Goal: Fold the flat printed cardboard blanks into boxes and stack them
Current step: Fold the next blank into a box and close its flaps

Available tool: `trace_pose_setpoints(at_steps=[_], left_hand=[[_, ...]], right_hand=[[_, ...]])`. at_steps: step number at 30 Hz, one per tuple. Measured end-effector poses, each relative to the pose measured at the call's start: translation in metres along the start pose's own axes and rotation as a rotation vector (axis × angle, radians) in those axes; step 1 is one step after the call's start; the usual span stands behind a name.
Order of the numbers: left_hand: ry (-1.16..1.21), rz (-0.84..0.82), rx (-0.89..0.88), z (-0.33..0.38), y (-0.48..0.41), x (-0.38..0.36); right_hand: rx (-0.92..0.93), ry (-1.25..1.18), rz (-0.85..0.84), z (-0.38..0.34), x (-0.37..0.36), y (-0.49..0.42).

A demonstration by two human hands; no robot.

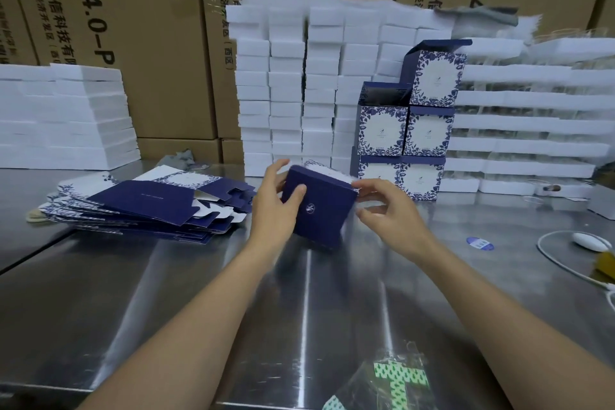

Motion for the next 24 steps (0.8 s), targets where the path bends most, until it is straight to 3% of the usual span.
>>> trace_pose_setpoints(at_steps=[3,6,8,11,12,14,16,19,22,24], left_hand=[[-0.234,0.105,-0.12,0.028,-0.001,0.007],[-0.529,0.134,-0.431,0.069,0.004,0.001],[-0.594,-0.025,-0.51,0.082,0.0,-0.018],[-0.494,-0.486,-0.28,0.072,-0.01,-0.056],[-0.468,-0.554,-0.206,0.066,-0.014,-0.064],[-0.566,-0.519,-0.222,0.062,-0.02,-0.074],[-0.772,-0.377,-0.313,0.06,-0.025,-0.077],[-0.935,-0.157,-0.295,0.045,-0.024,-0.071],[-0.722,-0.062,-0.113,0.015,-0.019,-0.055],[-0.3,-0.109,0.057,-0.005,-0.018,-0.049]], right_hand=[[0.267,0.189,-0.024,-0.029,-0.006,0.001],[0.457,0.302,0.039,-0.054,-0.012,0.004],[0.458,0.262,-0.009,-0.058,-0.016,0.005],[0.292,0.262,-0.09,-0.053,-0.025,0.008],[0.213,0.273,-0.064,-0.048,-0.026,0.009],[0.086,0.292,0.043,-0.033,-0.025,0.012],[-0.041,0.289,0.151,-0.018,-0.023,0.014],[-0.15,0.335,0.219,-0.001,-0.019,0.015],[-0.154,0.354,0.165,0.009,-0.018,0.017],[-0.155,0.413,0.064,0.016,-0.023,0.018]])
Point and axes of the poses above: each hand's wrist, its own y-axis away from the middle knuckle, its own x-axis out of the back of the hand, z = x × y, the point moved 6 cm from there along -y, towards the middle knuckle, and after that the axes turned 5 degrees about x, right-handed, at the moved point
